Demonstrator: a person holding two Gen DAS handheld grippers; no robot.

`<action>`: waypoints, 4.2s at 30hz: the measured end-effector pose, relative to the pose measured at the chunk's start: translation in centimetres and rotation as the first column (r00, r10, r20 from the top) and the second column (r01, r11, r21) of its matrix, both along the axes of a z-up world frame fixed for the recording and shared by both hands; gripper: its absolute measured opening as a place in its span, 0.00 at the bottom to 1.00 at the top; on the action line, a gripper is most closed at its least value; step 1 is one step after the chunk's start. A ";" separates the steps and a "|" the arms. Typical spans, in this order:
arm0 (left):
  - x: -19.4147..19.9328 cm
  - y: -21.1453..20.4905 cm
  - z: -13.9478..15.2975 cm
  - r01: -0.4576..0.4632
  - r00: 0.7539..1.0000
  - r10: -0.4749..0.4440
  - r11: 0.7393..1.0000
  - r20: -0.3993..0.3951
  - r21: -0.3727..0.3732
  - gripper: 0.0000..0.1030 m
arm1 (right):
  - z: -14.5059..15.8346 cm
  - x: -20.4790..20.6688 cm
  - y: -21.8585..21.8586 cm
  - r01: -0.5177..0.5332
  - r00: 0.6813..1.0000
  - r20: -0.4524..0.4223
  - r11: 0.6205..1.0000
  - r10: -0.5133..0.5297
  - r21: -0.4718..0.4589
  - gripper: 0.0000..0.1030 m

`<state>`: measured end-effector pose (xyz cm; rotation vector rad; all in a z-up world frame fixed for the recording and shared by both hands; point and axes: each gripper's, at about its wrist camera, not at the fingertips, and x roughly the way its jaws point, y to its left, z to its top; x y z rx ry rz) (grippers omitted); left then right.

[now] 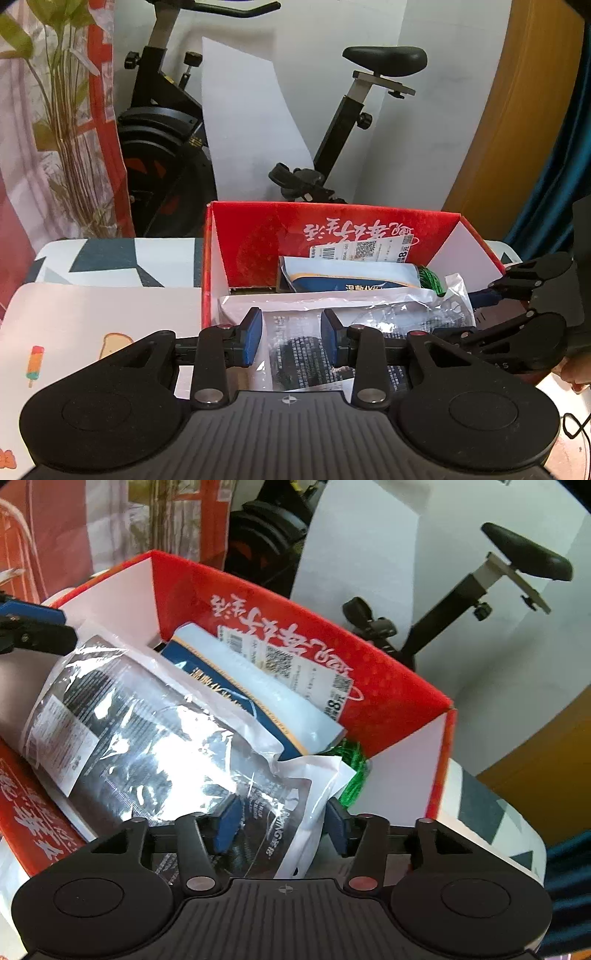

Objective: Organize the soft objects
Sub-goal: 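Lower the clear bag into the box and open both tools, then move both tools back from the box to the white foil pouch, then close the right tool on the white foil pouch while the left tool grips it too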

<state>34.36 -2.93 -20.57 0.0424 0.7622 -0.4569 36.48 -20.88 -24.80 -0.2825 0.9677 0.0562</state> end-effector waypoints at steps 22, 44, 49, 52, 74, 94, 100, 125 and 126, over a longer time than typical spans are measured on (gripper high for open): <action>-3.9 0.1 2.6 -0.012 0.996 0.009 0.999 0.084 0.037 0.57 | 6.3 -6.3 -1.0 0.031 0.961 0.269 0.990 -0.068 0.139 0.99; -12.4 3.2 3.2 -0.055 0.984 0.054 0.998 0.170 0.000 1.00 | 6.9 -17.4 2.5 -0.008 0.889 0.449 0.976 -0.094 0.219 0.99; -14.9 4.1 0.9 -0.050 0.987 0.045 0.998 0.157 0.027 0.97 | 6.0 -19.3 3.3 -0.021 0.889 0.449 0.970 -0.093 0.243 0.99; -15.7 4.8 -0.4 -0.053 0.992 0.050 0.998 0.118 0.021 0.93 | 5.3 -20.2 3.8 -0.032 0.893 0.441 0.965 -0.090 0.261 0.97; -17.1 7.0 -9.0 -0.115 0.980 0.108 0.993 -0.165 -0.036 0.34 | -6.6 -22.2 6.4 -0.032 0.992 0.125 0.949 -0.008 0.312 0.62; -17.9 5.4 -10.3 -0.063 0.986 0.056 0.997 -0.158 -0.038 0.34 | -8.0 -23.4 9.0 -0.136 0.984 0.147 0.955 0.100 0.264 0.63; -17.5 5.8 -10.3 -0.081 0.980 0.061 0.991 -0.190 -0.103 0.31 | -8.2 -22.9 9.9 -0.168 0.977 0.168 0.956 0.130 0.242 0.66; -16.5 5.7 -8.6 -0.079 0.986 0.055 0.985 -0.160 -0.151 0.31 | -8.2 -22.3 10.1 -0.233 0.964 0.179 0.945 0.195 0.228 0.39; -16.4 5.7 -8.4 -0.075 0.987 0.051 0.985 -0.154 -0.155 0.31 | -8.2 -22.3 10.0 -0.231 0.964 0.182 0.946 0.192 0.226 0.27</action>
